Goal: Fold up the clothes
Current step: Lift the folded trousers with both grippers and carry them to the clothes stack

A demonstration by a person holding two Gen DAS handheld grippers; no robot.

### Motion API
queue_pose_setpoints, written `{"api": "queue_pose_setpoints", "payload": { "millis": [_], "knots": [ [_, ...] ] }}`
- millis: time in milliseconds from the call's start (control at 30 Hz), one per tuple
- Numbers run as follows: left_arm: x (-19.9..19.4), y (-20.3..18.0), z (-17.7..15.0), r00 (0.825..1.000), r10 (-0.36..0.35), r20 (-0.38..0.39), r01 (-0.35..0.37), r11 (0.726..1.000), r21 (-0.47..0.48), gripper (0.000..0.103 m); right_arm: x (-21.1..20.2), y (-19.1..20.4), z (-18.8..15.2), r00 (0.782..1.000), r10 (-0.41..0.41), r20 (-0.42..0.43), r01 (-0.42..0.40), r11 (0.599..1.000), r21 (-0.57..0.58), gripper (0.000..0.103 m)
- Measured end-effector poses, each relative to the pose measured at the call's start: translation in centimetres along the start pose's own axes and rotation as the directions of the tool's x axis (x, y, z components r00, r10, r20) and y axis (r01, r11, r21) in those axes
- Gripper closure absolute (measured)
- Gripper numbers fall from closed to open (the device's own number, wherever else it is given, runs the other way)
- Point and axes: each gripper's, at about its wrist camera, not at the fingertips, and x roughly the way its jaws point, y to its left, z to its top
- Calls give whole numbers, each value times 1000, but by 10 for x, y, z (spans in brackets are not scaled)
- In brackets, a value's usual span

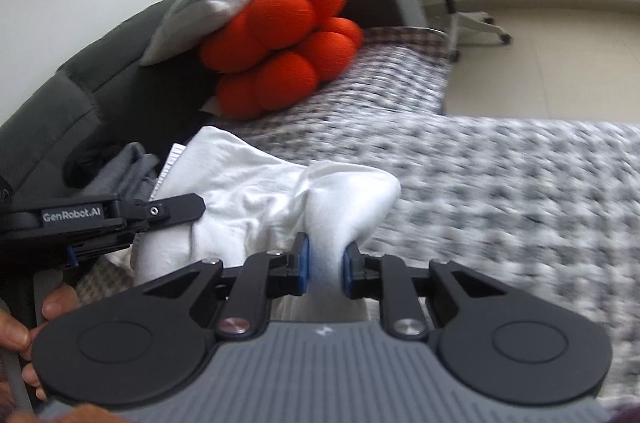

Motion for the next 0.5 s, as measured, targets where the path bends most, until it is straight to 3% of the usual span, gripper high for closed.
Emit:
{"api": "queue_pose_setpoints", "payload": {
  "millis": [133,267,367,500],
  "knots": [
    [-43,26,32,996,54,67,-58,997,48,86,20,47,17,996,86,19,-85,996,-22,82],
    [-97,51,83,978,115,174,-131,988,84,86,40,104,44,980,194,53,-191,980,-48,82],
    [-135,72,124,947,183,263,-214,973,91,86,57,150,67,959,267,92,-263,963,-59,82],
    [-159,101,165,894,296,336,-349,931,106,86,86,200,87,933,338,123,-332,941,-71,82]
  ]
}}
